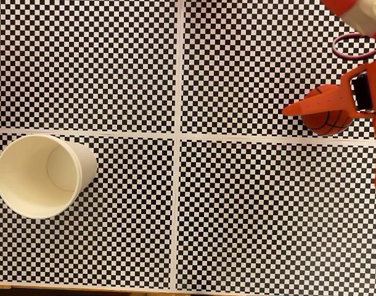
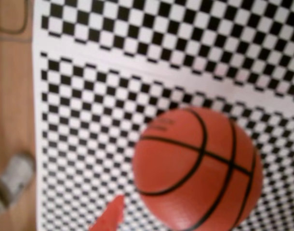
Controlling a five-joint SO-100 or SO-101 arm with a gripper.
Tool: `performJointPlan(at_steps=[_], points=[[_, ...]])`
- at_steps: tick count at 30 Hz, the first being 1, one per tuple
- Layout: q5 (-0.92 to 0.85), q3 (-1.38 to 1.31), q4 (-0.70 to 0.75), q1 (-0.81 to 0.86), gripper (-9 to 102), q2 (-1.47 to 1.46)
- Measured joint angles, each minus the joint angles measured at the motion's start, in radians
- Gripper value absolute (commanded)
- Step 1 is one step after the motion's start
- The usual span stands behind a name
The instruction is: Grasp basketball and place into cup.
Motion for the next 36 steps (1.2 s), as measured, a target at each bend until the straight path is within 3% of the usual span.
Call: performJointPlan(at_steps=[23,29,36], points=[[0.000,-0.133,0.012,0.043,66,-0.146],[0.000,-0.137,0.014,0.043,60,-0.146],[0.017,-0.137,0.014,0.043,44,-0.146]])
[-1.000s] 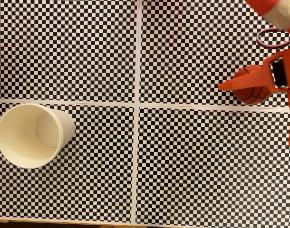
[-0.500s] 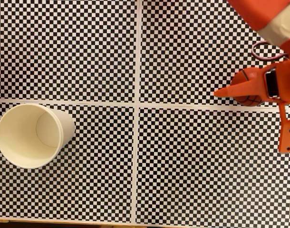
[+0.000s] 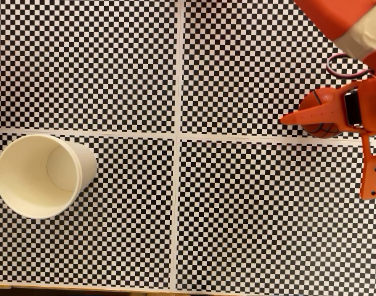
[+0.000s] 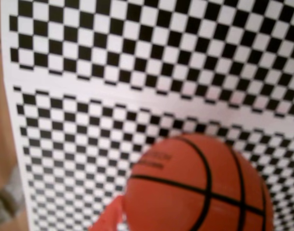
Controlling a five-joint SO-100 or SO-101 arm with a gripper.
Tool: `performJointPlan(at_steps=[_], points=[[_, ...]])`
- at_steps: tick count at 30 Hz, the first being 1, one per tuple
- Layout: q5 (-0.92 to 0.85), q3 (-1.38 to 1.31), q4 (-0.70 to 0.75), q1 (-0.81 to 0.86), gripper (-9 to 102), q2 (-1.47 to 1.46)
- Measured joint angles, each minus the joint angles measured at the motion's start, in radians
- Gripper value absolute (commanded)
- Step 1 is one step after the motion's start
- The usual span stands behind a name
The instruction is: Grasp basketball and place into cup.
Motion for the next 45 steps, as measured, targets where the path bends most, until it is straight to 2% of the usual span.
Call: performJointPlan(at_steps=[8,14,23,34,45], points=[[0.005,0.005,-0.002,0.000,31,0.000],[0.023,0.031,0.005,0.023,14,0.003],[0.049,0.077,0.006,0.041,0,0.031],[0.038,0.089,0.005,0.147,0,0.089],[-0.152,0.077,0.005,0.376,0,0.236]])
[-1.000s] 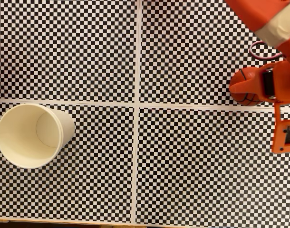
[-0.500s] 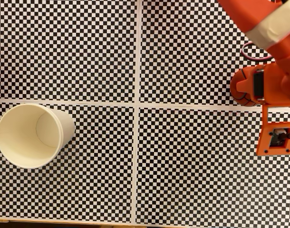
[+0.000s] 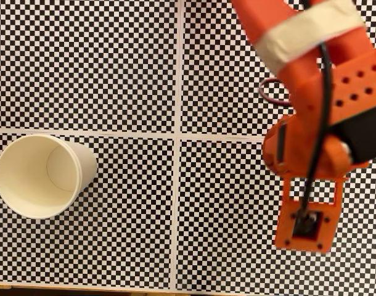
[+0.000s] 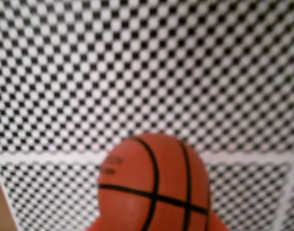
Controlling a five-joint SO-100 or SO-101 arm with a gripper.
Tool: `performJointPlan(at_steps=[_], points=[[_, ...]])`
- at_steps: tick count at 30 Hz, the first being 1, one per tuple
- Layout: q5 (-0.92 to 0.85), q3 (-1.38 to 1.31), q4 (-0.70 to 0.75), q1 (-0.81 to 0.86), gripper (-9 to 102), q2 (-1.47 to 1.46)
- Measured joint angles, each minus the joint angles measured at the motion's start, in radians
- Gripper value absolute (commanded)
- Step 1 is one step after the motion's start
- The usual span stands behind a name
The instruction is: Grasp basketball and place into cup.
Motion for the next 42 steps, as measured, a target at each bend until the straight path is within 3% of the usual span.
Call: performJointPlan(at_steps=[22,42], points=[[-0.295,-0.377,0.002,0.336,0,0.048],[-0.462,-0.403,0.035,0.640,0,0.114]])
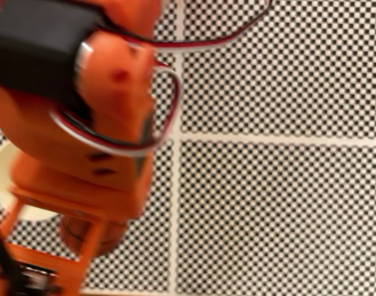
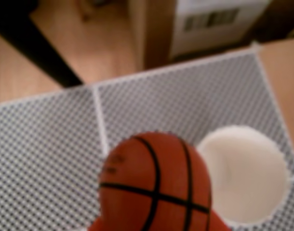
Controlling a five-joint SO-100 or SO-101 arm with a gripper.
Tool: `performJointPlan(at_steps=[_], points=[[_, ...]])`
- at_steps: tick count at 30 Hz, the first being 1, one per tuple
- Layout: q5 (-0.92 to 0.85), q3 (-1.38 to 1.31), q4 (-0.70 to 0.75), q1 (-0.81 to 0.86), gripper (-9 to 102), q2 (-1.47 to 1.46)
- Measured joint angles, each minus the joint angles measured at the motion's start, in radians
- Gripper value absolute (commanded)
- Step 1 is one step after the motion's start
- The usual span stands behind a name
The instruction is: Grasp basketball and place into cup.
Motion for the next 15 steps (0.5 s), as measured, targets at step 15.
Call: performJointPlan(at_steps=[15], points=[[-0.100,-0.057,0.000,0.221,0,-0.003]])
